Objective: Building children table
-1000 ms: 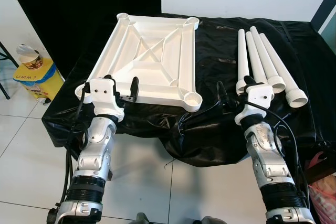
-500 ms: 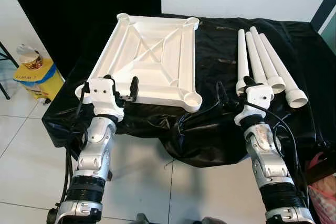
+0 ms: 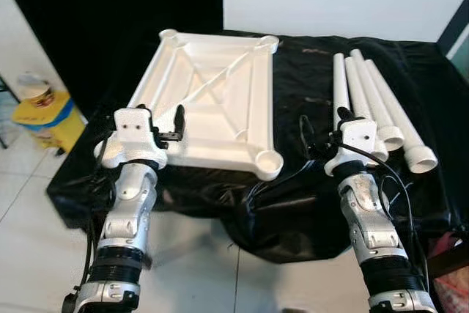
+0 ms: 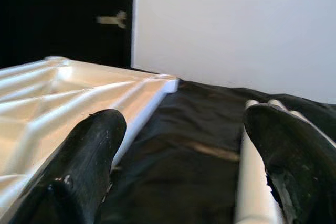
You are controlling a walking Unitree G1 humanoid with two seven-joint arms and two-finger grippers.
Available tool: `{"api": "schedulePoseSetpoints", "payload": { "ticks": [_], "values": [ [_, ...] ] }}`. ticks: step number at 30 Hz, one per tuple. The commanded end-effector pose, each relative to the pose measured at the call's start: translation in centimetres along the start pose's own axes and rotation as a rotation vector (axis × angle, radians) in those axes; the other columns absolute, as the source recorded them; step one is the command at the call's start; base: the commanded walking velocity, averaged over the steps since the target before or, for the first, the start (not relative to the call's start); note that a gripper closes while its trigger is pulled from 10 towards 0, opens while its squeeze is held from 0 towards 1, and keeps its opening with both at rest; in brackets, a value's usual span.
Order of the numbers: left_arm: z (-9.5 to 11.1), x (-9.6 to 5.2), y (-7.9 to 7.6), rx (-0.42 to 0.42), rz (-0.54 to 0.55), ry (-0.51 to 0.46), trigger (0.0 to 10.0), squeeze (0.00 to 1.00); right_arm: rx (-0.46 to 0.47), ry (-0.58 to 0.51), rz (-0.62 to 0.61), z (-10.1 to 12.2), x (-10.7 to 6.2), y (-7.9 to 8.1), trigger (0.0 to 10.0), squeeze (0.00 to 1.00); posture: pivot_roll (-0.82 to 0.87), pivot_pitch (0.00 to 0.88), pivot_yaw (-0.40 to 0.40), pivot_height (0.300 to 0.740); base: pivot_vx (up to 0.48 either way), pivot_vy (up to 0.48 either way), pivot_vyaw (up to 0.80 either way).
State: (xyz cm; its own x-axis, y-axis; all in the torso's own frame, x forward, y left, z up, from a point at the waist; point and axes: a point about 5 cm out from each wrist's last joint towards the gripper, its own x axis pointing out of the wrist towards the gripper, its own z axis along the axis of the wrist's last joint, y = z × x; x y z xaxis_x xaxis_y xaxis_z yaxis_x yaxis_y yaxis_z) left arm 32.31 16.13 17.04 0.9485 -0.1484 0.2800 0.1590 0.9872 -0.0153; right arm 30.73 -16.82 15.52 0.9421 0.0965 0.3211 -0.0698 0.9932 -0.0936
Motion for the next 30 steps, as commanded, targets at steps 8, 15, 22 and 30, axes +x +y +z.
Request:
{"api": "schedulePoseSetpoints", "payload": {
  "ticks": [8, 15, 22, 30],
  "values": [
    [0.3, -0.1, 0.2, 0.017, -0.026, -0.011, 10.0, 0.0, 0.008, -0.008, 0.002, 0.2, 0.2, 0.4, 10.0, 0.0, -0.03, 0.013, -0.012, 0.74, 0.238, 0.0, 0.0],
    [0.0, -0.1, 0.3, 0.021, -0.016, 0.012, 10.0, 0.0, 0.008, -0.014, -0.006, 0.3, 0.3, 0.4, 10.0, 0.0, -0.04, 0.023, -0.02, 0.74, 0.0, 0.0, 0.0],
    [-0.8, -0.6, 0.0, 0.046, -0.038, 0.052, 10.0, 0.0, 0.012, 0.0, 0.01, 0.3, 0.4, 0.7, 10.0, 0.0, -0.06, 0.029, -0.034, 0.74, 0.0, 0.0, 0.0],
    [-0.6, -0.7, 0.7, -0.029, 0.018, 0.074, 10.0, 0.0, 0.016, 0.021, -0.04, -0.1, 0.1, 0.0, 10.0, 0.0, -0.05, 0.049, 0.015, 0.74, 0.0, 0.0, -0.75]
  ]
}}
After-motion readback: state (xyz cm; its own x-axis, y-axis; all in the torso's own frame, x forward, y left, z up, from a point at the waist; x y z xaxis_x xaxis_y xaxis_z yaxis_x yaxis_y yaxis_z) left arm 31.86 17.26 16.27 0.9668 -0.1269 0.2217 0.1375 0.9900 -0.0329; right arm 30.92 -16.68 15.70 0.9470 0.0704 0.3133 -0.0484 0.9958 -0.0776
